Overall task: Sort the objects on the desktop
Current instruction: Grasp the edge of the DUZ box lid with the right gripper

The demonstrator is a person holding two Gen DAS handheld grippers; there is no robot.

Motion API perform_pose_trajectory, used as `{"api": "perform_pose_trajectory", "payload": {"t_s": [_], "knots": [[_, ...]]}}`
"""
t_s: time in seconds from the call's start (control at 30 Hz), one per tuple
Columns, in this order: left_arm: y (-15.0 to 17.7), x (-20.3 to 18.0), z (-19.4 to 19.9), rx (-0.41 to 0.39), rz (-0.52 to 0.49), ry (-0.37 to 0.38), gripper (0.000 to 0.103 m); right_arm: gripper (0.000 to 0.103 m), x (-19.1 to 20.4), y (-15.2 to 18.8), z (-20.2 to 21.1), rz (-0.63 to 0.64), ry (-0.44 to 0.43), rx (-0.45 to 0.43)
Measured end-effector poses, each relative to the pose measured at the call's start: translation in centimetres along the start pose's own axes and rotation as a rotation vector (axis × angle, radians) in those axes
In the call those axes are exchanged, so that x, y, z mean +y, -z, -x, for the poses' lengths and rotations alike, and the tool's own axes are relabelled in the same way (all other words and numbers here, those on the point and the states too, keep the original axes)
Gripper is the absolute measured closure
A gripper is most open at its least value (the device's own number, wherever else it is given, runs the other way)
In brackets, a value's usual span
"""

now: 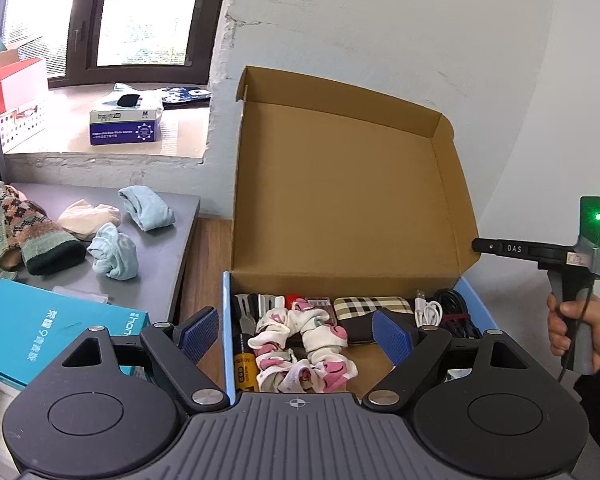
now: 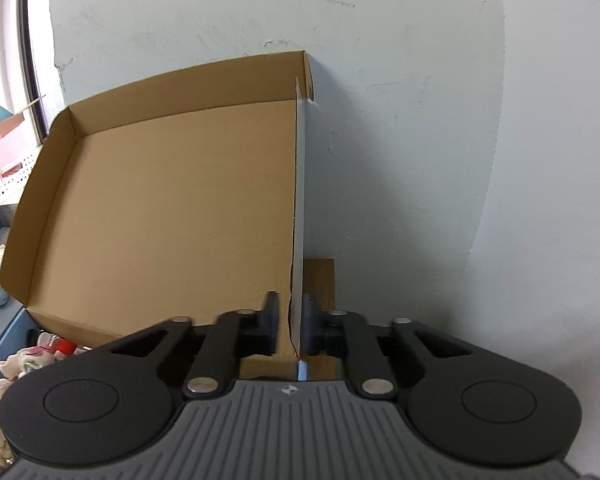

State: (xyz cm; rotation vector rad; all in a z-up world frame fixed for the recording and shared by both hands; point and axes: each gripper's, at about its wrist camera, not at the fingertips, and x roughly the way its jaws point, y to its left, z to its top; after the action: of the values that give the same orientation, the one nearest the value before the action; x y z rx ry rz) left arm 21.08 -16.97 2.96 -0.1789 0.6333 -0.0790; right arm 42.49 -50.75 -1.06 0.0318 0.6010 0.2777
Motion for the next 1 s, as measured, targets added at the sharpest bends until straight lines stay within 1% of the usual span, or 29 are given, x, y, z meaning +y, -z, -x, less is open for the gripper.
{"api": "perform_pose_trajectory", "payload": {"t_s": [0.53,0.73,0.87,1.0], "knots": [[0.1,0.5,0.8,-0.038,0.0,-0.027,0.017,0.101,0.2,1.4,0.1,0.038,0.01,-0.024],[0.3,0.2,1.2,-0.071,-0.029,-0.053,0.027,0.101,0.6,2.1,1.7,0.034,0.01,-0.04],[0.3,0.0,1.4,-0.084,-0.035,-0.065,0.029,0.101,0.6,2.8,2.6,0.032,0.008,-0.049],[0.3,0.0,1.4,-0.083,-0.034,-0.067,0.03,0.101,0.4,3.1,2.7,0.037,0.012,-0.036]]}}
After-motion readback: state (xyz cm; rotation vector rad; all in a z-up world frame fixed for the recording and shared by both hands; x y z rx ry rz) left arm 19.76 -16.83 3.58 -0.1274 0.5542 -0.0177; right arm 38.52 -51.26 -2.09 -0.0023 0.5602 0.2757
